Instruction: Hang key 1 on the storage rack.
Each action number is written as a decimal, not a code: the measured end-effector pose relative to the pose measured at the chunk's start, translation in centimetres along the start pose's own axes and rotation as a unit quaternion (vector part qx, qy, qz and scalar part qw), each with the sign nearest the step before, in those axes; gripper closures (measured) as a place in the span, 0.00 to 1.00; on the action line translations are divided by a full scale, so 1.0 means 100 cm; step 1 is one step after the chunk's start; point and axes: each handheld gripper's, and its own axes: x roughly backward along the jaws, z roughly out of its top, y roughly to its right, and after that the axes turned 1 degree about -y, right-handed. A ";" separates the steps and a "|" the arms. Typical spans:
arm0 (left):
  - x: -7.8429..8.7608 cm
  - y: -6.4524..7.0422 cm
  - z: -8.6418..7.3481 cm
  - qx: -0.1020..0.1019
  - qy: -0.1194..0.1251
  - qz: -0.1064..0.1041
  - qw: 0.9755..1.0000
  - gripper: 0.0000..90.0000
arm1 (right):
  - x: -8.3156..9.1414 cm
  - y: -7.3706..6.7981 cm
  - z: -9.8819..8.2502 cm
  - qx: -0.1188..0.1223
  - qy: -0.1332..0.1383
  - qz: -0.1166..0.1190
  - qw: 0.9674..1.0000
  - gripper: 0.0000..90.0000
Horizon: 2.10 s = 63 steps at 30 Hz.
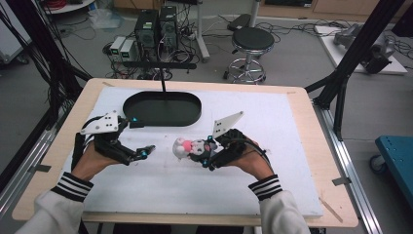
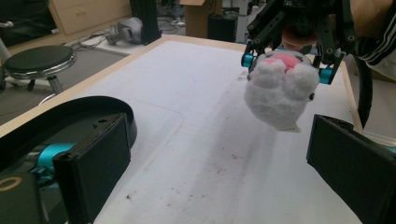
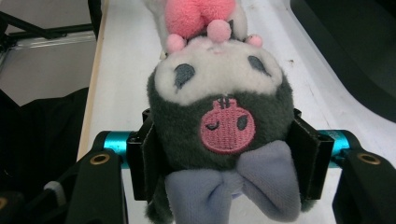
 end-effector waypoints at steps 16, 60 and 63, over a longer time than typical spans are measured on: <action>-0.033 0.012 0.024 -0.023 -0.028 -0.068 0.997 0.07 | -0.002 0.000 0.017 0.011 0.010 0.004 1.000 0.42; -0.058 0.023 0.032 -0.052 -0.060 -0.124 0.989 0.53 | -0.006 -0.006 0.024 0.031 0.014 0.021 0.999 0.42; -0.058 0.024 0.032 -0.051 -0.062 -0.122 0.989 0.56 | -0.006 -0.006 0.024 0.031 0.014 0.021 0.999 0.42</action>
